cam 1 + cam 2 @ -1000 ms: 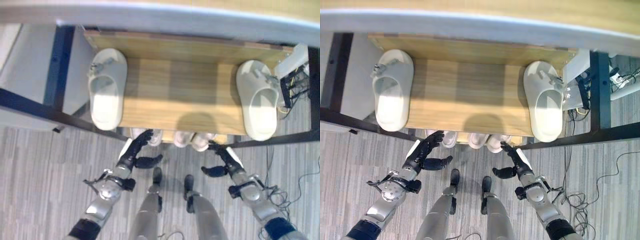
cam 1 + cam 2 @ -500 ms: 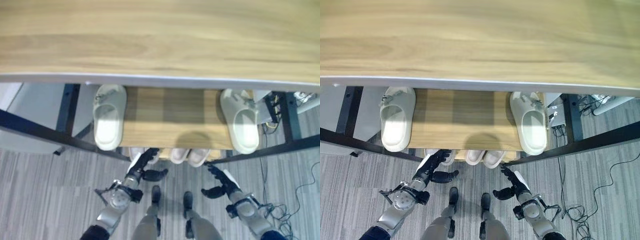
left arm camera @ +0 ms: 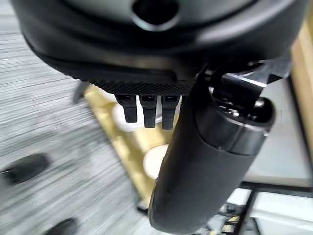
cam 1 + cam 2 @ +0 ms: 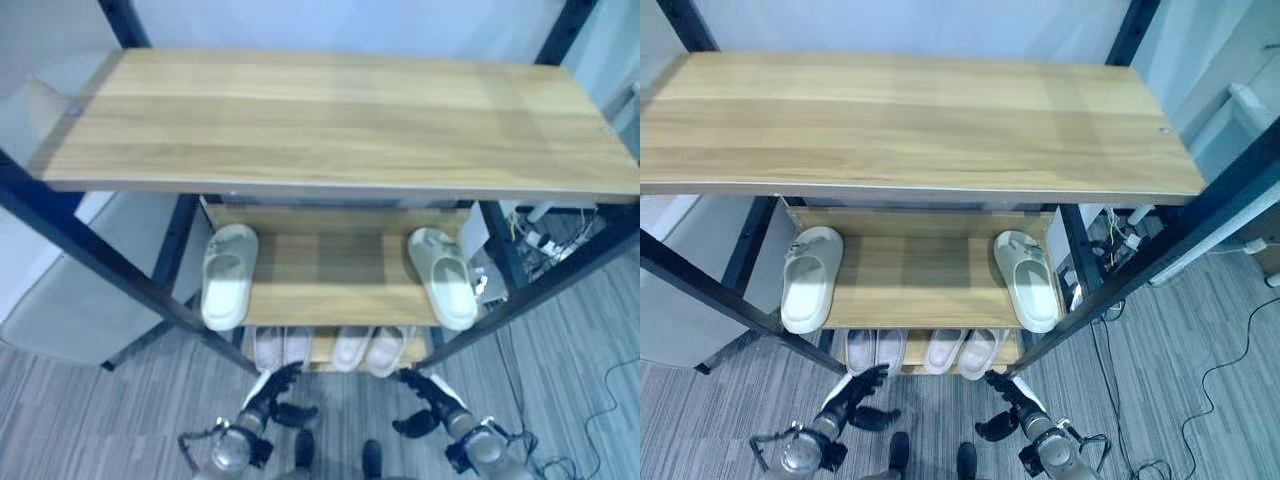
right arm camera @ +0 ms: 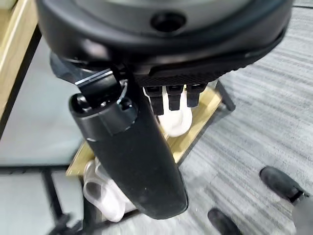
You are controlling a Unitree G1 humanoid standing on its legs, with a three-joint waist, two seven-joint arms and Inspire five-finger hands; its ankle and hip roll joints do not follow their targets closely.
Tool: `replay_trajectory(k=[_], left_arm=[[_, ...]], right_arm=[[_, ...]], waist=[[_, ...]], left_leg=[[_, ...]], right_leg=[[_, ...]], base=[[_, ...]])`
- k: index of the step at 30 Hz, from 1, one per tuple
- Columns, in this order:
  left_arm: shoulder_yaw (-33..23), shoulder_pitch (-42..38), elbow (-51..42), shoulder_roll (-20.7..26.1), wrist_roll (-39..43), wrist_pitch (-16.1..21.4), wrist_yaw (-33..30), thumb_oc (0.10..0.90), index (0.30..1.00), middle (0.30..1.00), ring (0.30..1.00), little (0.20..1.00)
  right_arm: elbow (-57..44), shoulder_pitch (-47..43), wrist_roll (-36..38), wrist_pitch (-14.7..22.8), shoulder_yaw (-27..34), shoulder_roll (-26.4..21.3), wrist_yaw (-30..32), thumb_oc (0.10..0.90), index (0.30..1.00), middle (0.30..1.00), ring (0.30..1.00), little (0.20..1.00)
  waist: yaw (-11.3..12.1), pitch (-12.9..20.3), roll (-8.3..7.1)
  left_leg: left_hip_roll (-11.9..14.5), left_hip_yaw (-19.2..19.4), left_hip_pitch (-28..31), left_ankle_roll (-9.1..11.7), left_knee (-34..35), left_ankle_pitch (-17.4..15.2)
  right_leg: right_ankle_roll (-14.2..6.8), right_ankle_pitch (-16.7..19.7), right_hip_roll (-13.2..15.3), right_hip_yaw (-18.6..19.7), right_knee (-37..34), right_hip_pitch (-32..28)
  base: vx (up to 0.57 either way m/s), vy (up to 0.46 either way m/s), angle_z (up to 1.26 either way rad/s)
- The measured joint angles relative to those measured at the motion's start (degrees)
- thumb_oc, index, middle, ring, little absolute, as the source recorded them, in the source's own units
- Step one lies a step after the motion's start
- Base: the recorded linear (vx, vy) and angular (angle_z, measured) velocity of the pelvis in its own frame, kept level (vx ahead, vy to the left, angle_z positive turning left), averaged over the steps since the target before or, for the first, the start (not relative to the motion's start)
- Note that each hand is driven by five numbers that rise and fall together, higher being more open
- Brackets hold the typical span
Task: Arrange the slippers neatly on the shoe rack.
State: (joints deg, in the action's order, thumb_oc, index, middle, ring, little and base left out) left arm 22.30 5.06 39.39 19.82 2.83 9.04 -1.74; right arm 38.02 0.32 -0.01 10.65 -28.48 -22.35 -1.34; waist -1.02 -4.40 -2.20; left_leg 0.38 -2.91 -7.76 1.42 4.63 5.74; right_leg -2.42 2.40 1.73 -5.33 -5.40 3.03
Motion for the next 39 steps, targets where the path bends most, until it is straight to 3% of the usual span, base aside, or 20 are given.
replay_trajectory(k=[8, 13, 18, 23, 27, 30, 36, 39], left_arm=[[-3.9, 0.7, 12.5, -4.4, -2.1, -0.3, -0.5, 0.8, 0.9, 0.9, 0.9, 0.9], [-7.5, 0.5, 17.9, -5.3, -2.0, -0.4, -1.8, 0.8, 0.9, 0.9, 0.9, 0.9], [-9.1, 0.6, 21.1, -5.5, -2.0, -0.4, -2.0, 0.8, 0.9, 0.9, 0.9, 0.9], [-9.2, 0.4, 22.0, -5.7, -3.6, -0.4, -2.6, 0.8, 0.9, 0.9, 0.9, 0.9], [-10.1, 0.5, 22.3, -5.9, -3.8, -0.3, -2.6, 0.8, 0.9, 0.9, 0.9, 0.9], [-10.3, 0.5, 22.8, -6.0, -3.8, -0.3, -2.7, 0.8, 0.9, 0.9, 0.9, 0.9], [-10.2, -0.6, 23.2, -5.6, -3.8, -0.2, -2.7, 0.8, 0.9, 0.9, 0.9, 0.9], [-10.2, -1.2, 23.7, -5.1, -3.8, -0.2, -2.8, 0.8, 0.9, 0.9, 0.9, 0.9]], right_arm=[[-18.0, -0.5, 1.2, -0.9, -2.5, -1.1, -4.1, 0.8, 0.9, 0.9, 0.9, 0.9], [-30.1, -2.8, 5.8, 0.4, -2.2, -3.3, -4.5, 0.8, 0.9, 0.9, 0.9, 0.9], [-35.7, -5.2, 5.7, 1.0, 0.4, -5.6, -4.2, 0.8, 0.9, 0.9, 0.9, 0.9], [-35.4, -6.6, -1.9, 1.4, 4.9, -6.7, 1.8, 0.8, 0.9, 0.9, 0.9, 0.9], [-34.8, -8.4, -11.1, 1.4, 5.6, -10.1, 6.5, 0.8, 0.9, 0.9, 0.9, 0.9], [-28.6, -13.5, -17.1, 1.5, 4.7, -10.5, 9.2, 0.8, 0.9, 0.9, 0.9, 0.9], [-17.5, -22.3, -26.9, -0.8, 3.3, -12.2, 12.7, 0.8, 0.9, 0.9, 0.9, 0.9], [-11.7, -27.2, -30.9, -2.3, -0.4, -12.4, 13.9, 0.8, 0.9, 0.9, 0.9, 0.9]], waist=[[2.1, 1.7, 0.99], [2.8, 2.8, 0.68], [2.8, 3.4, -0.19], [2.9, 3.5, -0.34], [2.9, 3.5, -0.43], [2.9, 3.5, -0.63], [5.4, 3.6, -2.21], [6.1, 3.5, -3.58]], left_leg=[[-0.3, -0.7, 1.4, 0.0, 0.0, 0.2], [-0.4, -0.8, 2.1, 0.0, 0.0, 0.1], [-0.5, -1.1, 2.2, 0.0, 0.2, 0.1], [-0.6, -1.2, 2.8, -0.2, 0.2, 0.0], [-0.6, -1.2, 2.9, -0.2, 0.2, -0.1], [-0.5, -1.3, 2.9, -0.2, 0.2, -0.3], [-0.5, -1.8, 2.6, -0.6, 0.0, 0.0], [-0.6, -2.1, 2.5, -0.6, 0.0, 0.1]], right_leg=[[0.0, -0.1, 0.1, -0.4, 0.0, -1.7], [0.0, -0.3, 0.2, -0.8, 0.0, -2.5], [-0.1, -0.3, 0.3, -1.1, 0.0, -2.8], [-0.1, -0.6, 0.5, -1.4, 0.0, -3.5], [-0.1, -0.7, 0.4, -1.5, 0.0, -3.5], [-0.1, -0.7, 0.3, -1.7, 0.0, -3.5], [0.0, -0.7, 0.3, -2.2, 0.4, -3.5], [-0.1, -0.7, 0.2, -2.4, 0.4, -3.5]], base=[[0.02, 0.011, 0.05], [0.02, 0.007, 0.04], [0.01, 0.011, 0.03], [0.03, 0.012, 0.01], [0.0, 0.018, 0.0], [0.0, 0.034, 0.0], [0.02, 0.026, 0.05], [0.0, 0.005, 0.02]])
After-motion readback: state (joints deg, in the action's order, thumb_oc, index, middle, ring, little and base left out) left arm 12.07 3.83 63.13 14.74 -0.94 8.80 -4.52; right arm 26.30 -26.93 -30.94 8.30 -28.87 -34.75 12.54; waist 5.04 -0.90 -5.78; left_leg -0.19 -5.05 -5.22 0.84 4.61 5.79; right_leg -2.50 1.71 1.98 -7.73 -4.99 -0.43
